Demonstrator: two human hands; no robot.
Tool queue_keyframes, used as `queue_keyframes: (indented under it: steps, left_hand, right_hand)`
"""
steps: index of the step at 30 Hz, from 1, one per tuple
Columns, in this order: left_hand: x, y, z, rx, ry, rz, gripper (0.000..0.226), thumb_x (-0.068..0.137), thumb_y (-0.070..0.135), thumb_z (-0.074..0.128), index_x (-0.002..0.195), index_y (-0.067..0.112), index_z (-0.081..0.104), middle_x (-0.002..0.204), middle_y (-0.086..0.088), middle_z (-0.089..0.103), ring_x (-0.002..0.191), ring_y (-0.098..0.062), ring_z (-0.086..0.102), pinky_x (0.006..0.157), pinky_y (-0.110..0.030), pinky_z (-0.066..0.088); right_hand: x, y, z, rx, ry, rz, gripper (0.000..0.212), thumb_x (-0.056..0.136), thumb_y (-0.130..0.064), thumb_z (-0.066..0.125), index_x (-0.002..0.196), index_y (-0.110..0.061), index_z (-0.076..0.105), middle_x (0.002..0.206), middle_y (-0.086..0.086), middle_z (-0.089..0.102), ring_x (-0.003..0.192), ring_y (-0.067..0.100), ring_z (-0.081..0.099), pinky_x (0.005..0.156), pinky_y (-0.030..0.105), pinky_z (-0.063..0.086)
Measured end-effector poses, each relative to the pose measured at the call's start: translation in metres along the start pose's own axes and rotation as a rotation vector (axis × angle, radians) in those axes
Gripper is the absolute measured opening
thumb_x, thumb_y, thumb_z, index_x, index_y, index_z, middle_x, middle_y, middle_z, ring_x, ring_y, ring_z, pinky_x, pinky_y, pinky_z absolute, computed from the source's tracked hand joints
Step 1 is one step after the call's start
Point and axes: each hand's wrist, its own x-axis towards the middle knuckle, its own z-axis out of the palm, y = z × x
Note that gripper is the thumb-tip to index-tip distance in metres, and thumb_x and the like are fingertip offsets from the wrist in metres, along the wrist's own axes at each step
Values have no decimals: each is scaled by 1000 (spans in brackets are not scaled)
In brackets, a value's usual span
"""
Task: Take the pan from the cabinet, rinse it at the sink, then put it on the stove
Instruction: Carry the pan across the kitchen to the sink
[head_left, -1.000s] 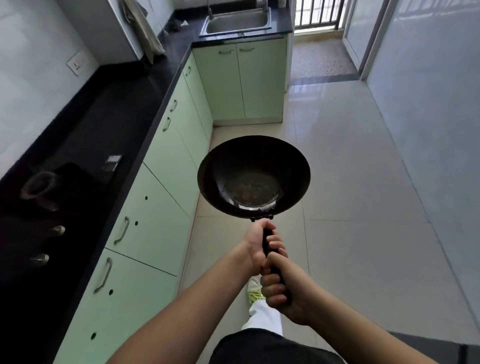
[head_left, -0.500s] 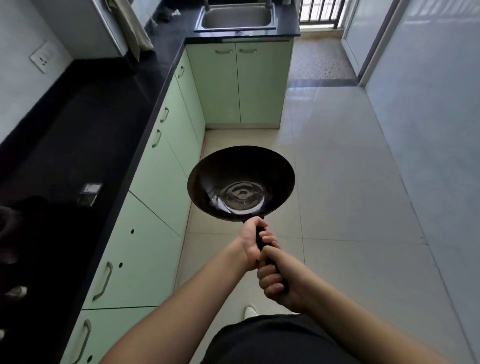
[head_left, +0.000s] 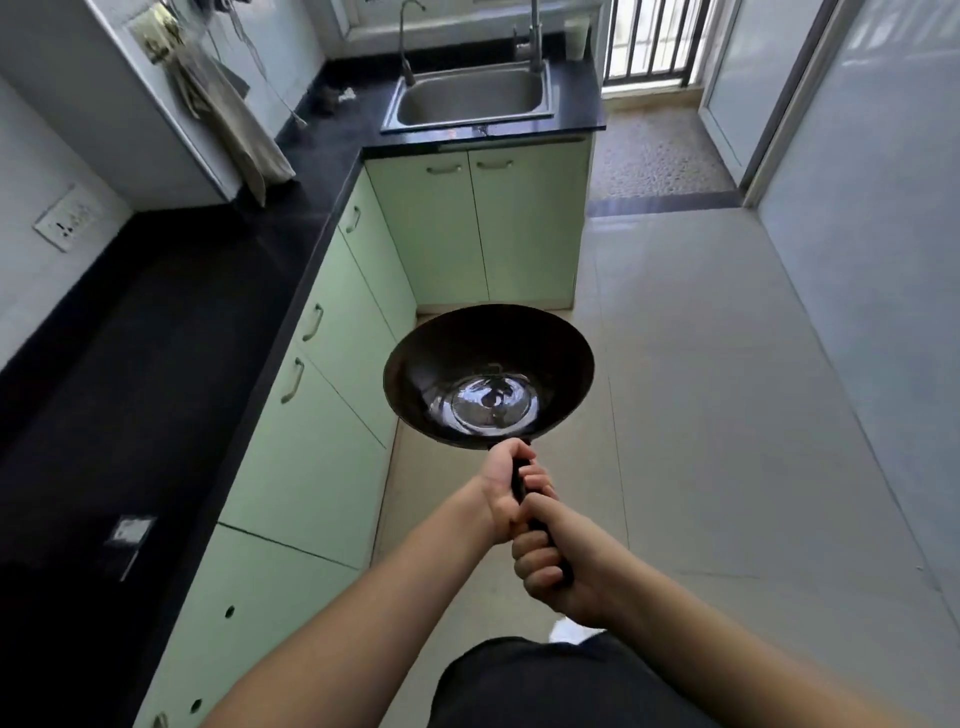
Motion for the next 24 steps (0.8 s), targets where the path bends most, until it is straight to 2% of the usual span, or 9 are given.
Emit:
queue_keyframes:
  steps: [8,15,24]
  left_hand:
    - [37,94,59,-52,-15,21,38,85,20,41,49,18,30,39,6,28,29,-11,29,38,-15,34]
    - [66,174,56,-48,-25,25,34,84,20,42,53,20,30,39,7,28,30,-9,29,39,-15,32]
    - [116,327,29,-114,-59,13,37,83,20,40,48,18,29,38,6,27,29,-11,29,40,-15,32]
  right_hand:
    - [25,-113,22,-91,-10,-26,31,86,-12,45,57,-18,36,48,-6,25,32,5,20,28,13,13]
    - [75,-170,63,-177,0,-17,29,87,-13,45,60,-19,37,50,-6,24,36,5,17,34,16,8]
    - [161,-267,161,-166,66,-16,36,91,-13,45,55,-17,40,46,-5,26,30,5,20,28,13,14]
